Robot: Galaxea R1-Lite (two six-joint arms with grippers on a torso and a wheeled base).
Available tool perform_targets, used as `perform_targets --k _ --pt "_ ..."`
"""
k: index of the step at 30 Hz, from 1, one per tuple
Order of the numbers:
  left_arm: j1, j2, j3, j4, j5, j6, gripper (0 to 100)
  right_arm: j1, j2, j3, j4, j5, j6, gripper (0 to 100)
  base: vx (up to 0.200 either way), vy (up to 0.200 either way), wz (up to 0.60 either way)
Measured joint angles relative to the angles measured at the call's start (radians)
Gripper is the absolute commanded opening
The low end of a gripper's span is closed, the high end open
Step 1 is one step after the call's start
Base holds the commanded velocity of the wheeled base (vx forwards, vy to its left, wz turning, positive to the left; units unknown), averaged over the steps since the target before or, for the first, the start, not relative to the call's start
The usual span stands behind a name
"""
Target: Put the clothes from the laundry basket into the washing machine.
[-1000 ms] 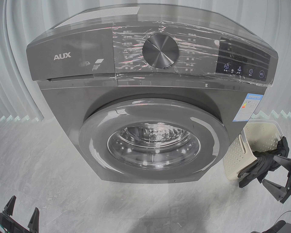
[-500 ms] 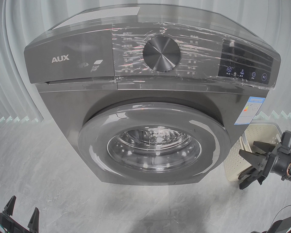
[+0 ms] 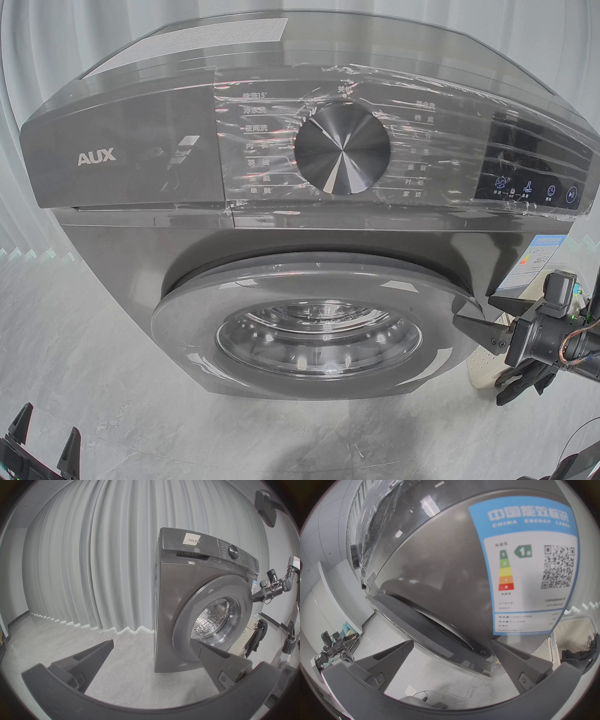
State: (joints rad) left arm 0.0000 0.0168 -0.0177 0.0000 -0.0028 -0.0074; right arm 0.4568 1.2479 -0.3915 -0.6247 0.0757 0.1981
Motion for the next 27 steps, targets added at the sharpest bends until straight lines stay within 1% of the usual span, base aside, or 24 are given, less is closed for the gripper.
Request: perform_targets --k 8,11,27 --pt "0.0 0.0 0.0 0.0 -0.001 0.0 100 0.033 0.014 0.003 -0.001 -0.007 0.003 100 0.0 0.0 0.0" --pt "0.0 0.0 0.0 0.0 0.0 0.001 100 0.04 0.022 0.003 -0.006 -0.007 0.002 100 -0.2 0.0 0.0" --pt "0.0 0.0 0.0 0.0 0.0 0.0 100 0.034 0.082 -0.045 -0.012 -0.007 0.001 100 0.0 0.0 0.0"
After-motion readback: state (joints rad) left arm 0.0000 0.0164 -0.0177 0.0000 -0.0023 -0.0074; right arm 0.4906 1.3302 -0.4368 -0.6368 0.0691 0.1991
